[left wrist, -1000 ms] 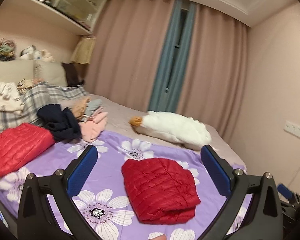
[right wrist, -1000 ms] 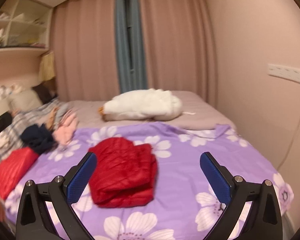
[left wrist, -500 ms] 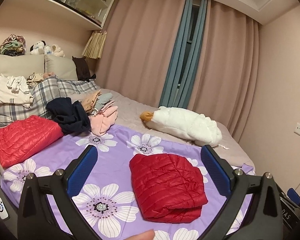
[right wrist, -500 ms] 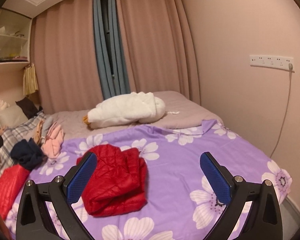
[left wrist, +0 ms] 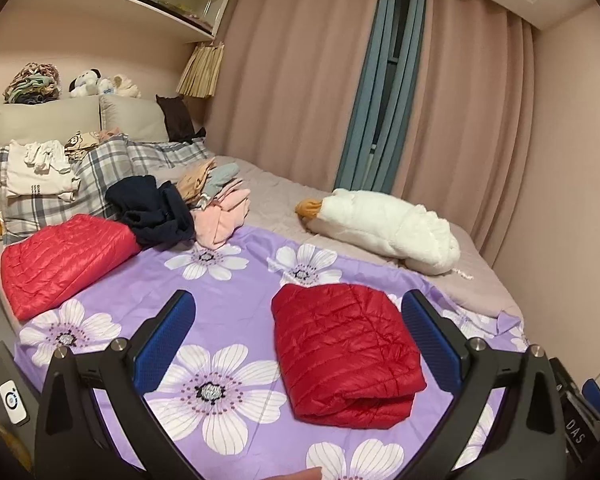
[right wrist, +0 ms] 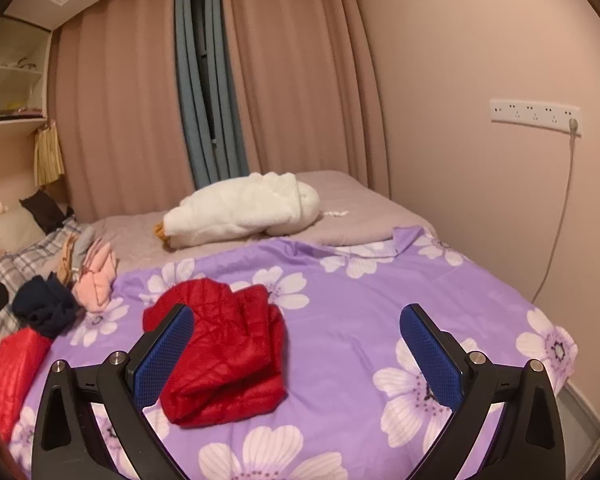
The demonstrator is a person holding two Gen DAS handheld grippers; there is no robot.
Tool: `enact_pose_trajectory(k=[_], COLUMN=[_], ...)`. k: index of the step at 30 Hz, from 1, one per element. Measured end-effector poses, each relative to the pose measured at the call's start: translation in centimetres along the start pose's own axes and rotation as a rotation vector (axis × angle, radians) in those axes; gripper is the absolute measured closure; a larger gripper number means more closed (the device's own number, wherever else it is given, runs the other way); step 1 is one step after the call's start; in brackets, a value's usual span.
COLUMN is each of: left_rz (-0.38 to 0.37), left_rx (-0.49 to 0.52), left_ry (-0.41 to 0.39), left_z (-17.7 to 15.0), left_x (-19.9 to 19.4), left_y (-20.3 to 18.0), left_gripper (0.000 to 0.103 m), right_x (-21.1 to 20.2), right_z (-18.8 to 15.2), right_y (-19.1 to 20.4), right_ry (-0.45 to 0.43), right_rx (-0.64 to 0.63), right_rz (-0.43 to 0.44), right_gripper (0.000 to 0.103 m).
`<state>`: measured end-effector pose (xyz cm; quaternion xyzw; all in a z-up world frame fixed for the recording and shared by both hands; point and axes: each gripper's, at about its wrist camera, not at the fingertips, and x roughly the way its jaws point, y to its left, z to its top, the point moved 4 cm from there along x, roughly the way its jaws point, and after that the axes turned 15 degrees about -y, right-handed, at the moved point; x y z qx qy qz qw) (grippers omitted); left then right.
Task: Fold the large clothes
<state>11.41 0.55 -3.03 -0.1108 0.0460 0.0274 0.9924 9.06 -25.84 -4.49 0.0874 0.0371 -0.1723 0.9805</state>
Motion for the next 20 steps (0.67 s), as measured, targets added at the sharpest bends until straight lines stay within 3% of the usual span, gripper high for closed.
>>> enact_pose_trajectory(k=[3,8,14,20], left_rz=[0.011,0.010,0.074,0.044], left_rx=[0.000,-0.092,-0.044,-0.051], left_ry=[0.034,0.067,-0.005,-0.006], left_z=[-0.5,-0.9,-0.7,-1.4], left_x=[-0.5,-1.3,-1.9,-1.7], left_y=[0.3,1.8,2.9,3.2], left_gripper=[0.000,0.000,0.000,0.000], right_x=[-0.4,-1.2,-1.3,-1.0], right_z=[0.3,0.3,-0.7,-1.5], right_y=[0.2,0.9,2.5,3.7], right_ry=[0.008,-0.014,-0.005,0.021], right_rx=[-0.011,-0.037,-0.071,-0.025], right_rz=[-0.016,-0.028,0.032,0.091], right_gripper=[0.001,0.001,0.001,0.001])
